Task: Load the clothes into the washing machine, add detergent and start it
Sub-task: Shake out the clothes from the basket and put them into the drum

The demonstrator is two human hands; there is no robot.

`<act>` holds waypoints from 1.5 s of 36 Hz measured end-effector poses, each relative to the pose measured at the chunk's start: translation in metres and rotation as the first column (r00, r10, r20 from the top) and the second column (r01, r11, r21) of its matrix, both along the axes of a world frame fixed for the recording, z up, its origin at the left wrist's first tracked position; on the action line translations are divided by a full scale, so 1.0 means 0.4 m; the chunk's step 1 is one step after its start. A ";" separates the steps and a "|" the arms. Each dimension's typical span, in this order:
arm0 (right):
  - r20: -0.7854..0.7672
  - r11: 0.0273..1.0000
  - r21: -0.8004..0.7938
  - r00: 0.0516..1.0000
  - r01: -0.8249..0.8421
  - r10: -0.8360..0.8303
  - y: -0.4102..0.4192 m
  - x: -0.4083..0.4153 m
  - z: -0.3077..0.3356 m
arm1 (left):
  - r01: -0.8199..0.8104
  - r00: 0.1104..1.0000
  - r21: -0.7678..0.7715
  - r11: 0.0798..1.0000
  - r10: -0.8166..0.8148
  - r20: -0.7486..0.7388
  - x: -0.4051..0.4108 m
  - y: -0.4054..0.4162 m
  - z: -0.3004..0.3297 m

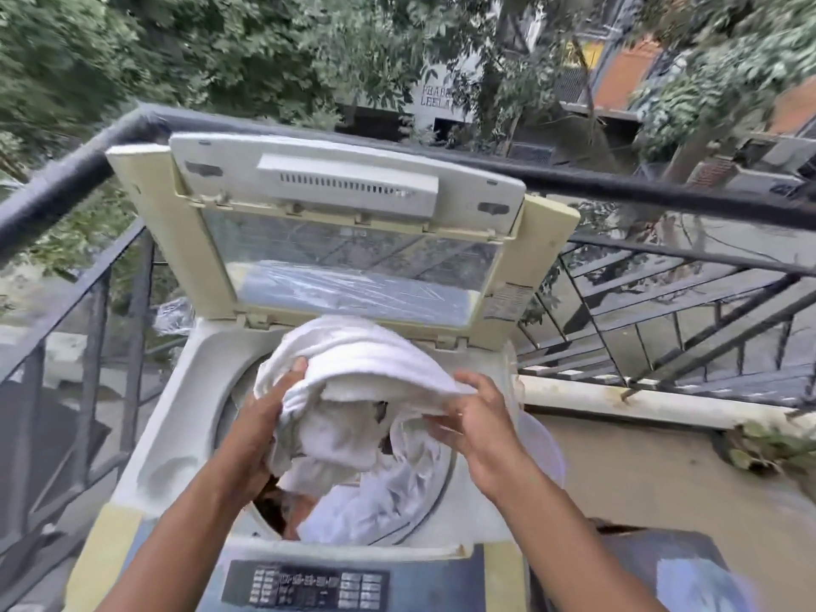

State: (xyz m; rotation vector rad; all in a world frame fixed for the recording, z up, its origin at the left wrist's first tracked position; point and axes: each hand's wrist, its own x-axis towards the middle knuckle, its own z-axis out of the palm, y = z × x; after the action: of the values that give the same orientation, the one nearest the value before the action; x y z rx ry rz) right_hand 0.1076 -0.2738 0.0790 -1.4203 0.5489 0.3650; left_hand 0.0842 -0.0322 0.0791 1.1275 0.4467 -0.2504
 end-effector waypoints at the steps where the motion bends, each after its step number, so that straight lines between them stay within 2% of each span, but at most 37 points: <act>1: 0.034 0.989 -0.143 0.999 -0.032 0.038 0.016 -0.007 -0.016 | 0.021 1.000 0.027 0.999 -0.021 -0.019 -0.001 0.014 -0.015; 3: 0.156 0.913 -0.375 0.960 -0.162 0.234 0.043 -0.016 -0.046 | 0.063 0.992 0.064 0.996 -0.055 -0.118 0.001 0.039 -0.044; 4: 0.200 0.860 -0.437 0.903 -0.265 0.380 0.055 -0.020 -0.065 | 0.068 0.983 0.078 0.995 -0.053 -0.175 0.001 0.039 -0.047; 6: 0.136 0.717 -0.438 0.748 -0.542 0.649 0.081 -0.026 -0.094 | 0.131 0.959 0.109 0.985 -0.098 -0.265 -0.003 0.050 -0.079; 8: 0.036 0.598 -0.387 0.636 -0.702 0.771 0.112 -0.027 -0.127 | 0.155 0.915 0.043 0.987 -0.127 -0.383 -0.002 0.056 -0.108; 10: -0.027 0.592 -0.379 0.647 -0.712 0.762 0.133 -0.026 -0.174 | 0.150 0.880 -0.019 0.988 -0.142 -0.454 0.000 0.053 -0.143; 12: -0.114 0.653 -0.334 0.716 -0.680 0.688 0.151 -0.011 -0.223 | 0.178 0.847 -0.039 0.983 -0.174 -0.502 -0.003 0.051 -0.171; 14: -0.217 0.749 -0.215 0.778 -0.627 0.590 0.170 0.005 -0.273 | 0.235 0.821 0.003 0.972 -0.196 -0.536 -0.006 0.043 -0.189; 16: -0.287 0.767 -0.219 0.791 -0.603 0.540 0.189 0.013 -0.306 | 0.248 0.794 0.022 0.969 -0.190 -0.578 -0.011 0.040 -0.209; 18: -0.294 0.752 -0.273 0.797 -0.599 0.528 0.202 0.017 -0.326 | 0.263 0.753 0.072 0.962 -0.158 -0.639 -0.013 0.052 -0.252; 20: -0.241 0.797 -0.286 0.845 -0.531 0.477 0.211 0.025 -0.335 | 0.232 0.747 0.066 0.970 -0.134 -0.651 -0.009 0.065 -0.287; 23: -0.131 0.872 -0.341 0.936 -0.351 0.325 0.226 0.042 -0.332 | 0.078 0.823 0.068 0.995 -0.026 -0.567 0.016 0.055 -0.280; 25: -0.011 0.862 -0.468 0.976 -0.197 0.217 0.240 0.051 -0.339 | -0.067 0.880 0.249 0.966 0.174 -0.442 0.034 0.049 -0.284; 27: 0.135 0.828 -0.560 0.983 -0.028 0.125 0.252 0.056 -0.349 | -0.177 0.918 0.488 0.855 0.322 -0.231 0.045 0.052 -0.306; 29: 0.279 0.823 -0.561 0.956 0.088 0.088 0.262 0.056 -0.360 | -0.252 0.937 0.593 0.765 0.346 -0.047 0.047 0.054 -0.318; 31: 0.354 0.827 -0.555 0.926 0.092 0.134 0.269 0.058 -0.376 | -0.312 0.940 0.632 0.710 0.328 0.095 0.058 0.047 -0.302; 33: 0.313 0.803 -0.593 0.904 -0.054 0.292 0.278 0.064 -0.402 | -0.296 0.954 0.752 0.589 0.223 0.200 0.066 0.046 -0.299; 34: 0.245 0.766 -0.615 0.880 -0.184 0.408 0.283 0.069 -0.420 | -0.282 0.959 0.818 0.501 0.136 0.247 0.068 0.046 -0.305; 35: 0.143 0.680 -0.657 0.832 -0.325 0.536 0.285 0.076 -0.442 | -0.254 0.964 0.877 0.408 0.039 0.262 0.067 0.049 -0.320; 37: -0.127 0.374 -0.750 0.673 -0.546 0.729 0.279 0.092 -0.480 | -0.123 0.966 0.955 0.272 -0.188 0.178 0.068 0.060 -0.365; 38: -0.249 0.234 -0.754 0.596 -0.614 0.763 0.271 0.101 -0.494 | -0.023 0.955 0.974 0.223 -0.282 0.087 0.070 0.067 -0.394; 39: -0.334 0.136 -0.738 0.534 -0.661 0.777 0.264 0.110 -0.504 | 0.077 0.936 0.981 0.178 -0.353 -0.009 0.073 0.074 -0.424; 42: -0.441 -0.037 -0.711 0.404 -0.702 0.801 0.247 0.141 -0.527 | 0.328 0.853 0.944 -0.014 -0.424 -0.303 0.085 0.093 -0.500; 44: -0.485 -0.132 -0.701 0.333 -0.701 0.808 0.242 0.167 -0.544 | 0.455 0.806 0.888 -0.071 -0.391 -0.445 0.098 0.103 -0.540; 45: -0.498 -0.167 -0.698 0.305 -0.696 0.812 0.241 0.182 -0.551 | 0.509 0.785 0.859 -0.064 -0.375 -0.493 0.106 0.109 -0.557; 47: -0.517 -0.226 -0.694 0.255 -0.684 0.817 0.237 0.209 -0.565 | 0.598 0.752 0.801 0.004 -0.347 -0.560 0.128 0.123 -0.585; 51: -0.574 -0.274 -0.599 0.165 -0.753 0.802 0.234 0.244 -0.579 | 0.685 0.728 0.674 0.277 -0.298 -0.618 0.171 0.143 -0.607; 54: -0.604 -0.283 -0.537 0.128 -0.795 0.787 0.244 0.259 -0.598 | 0.660 0.751 0.644 0.388 -0.314 -0.581 0.187 0.184 -0.712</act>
State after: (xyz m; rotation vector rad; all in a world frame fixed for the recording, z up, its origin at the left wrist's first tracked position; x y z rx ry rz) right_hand 0.2111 -0.1762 -0.1603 -2.6811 -0.6080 1.4149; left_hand 0.1590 0.0413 -0.2057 2.2072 0.5660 -0.8850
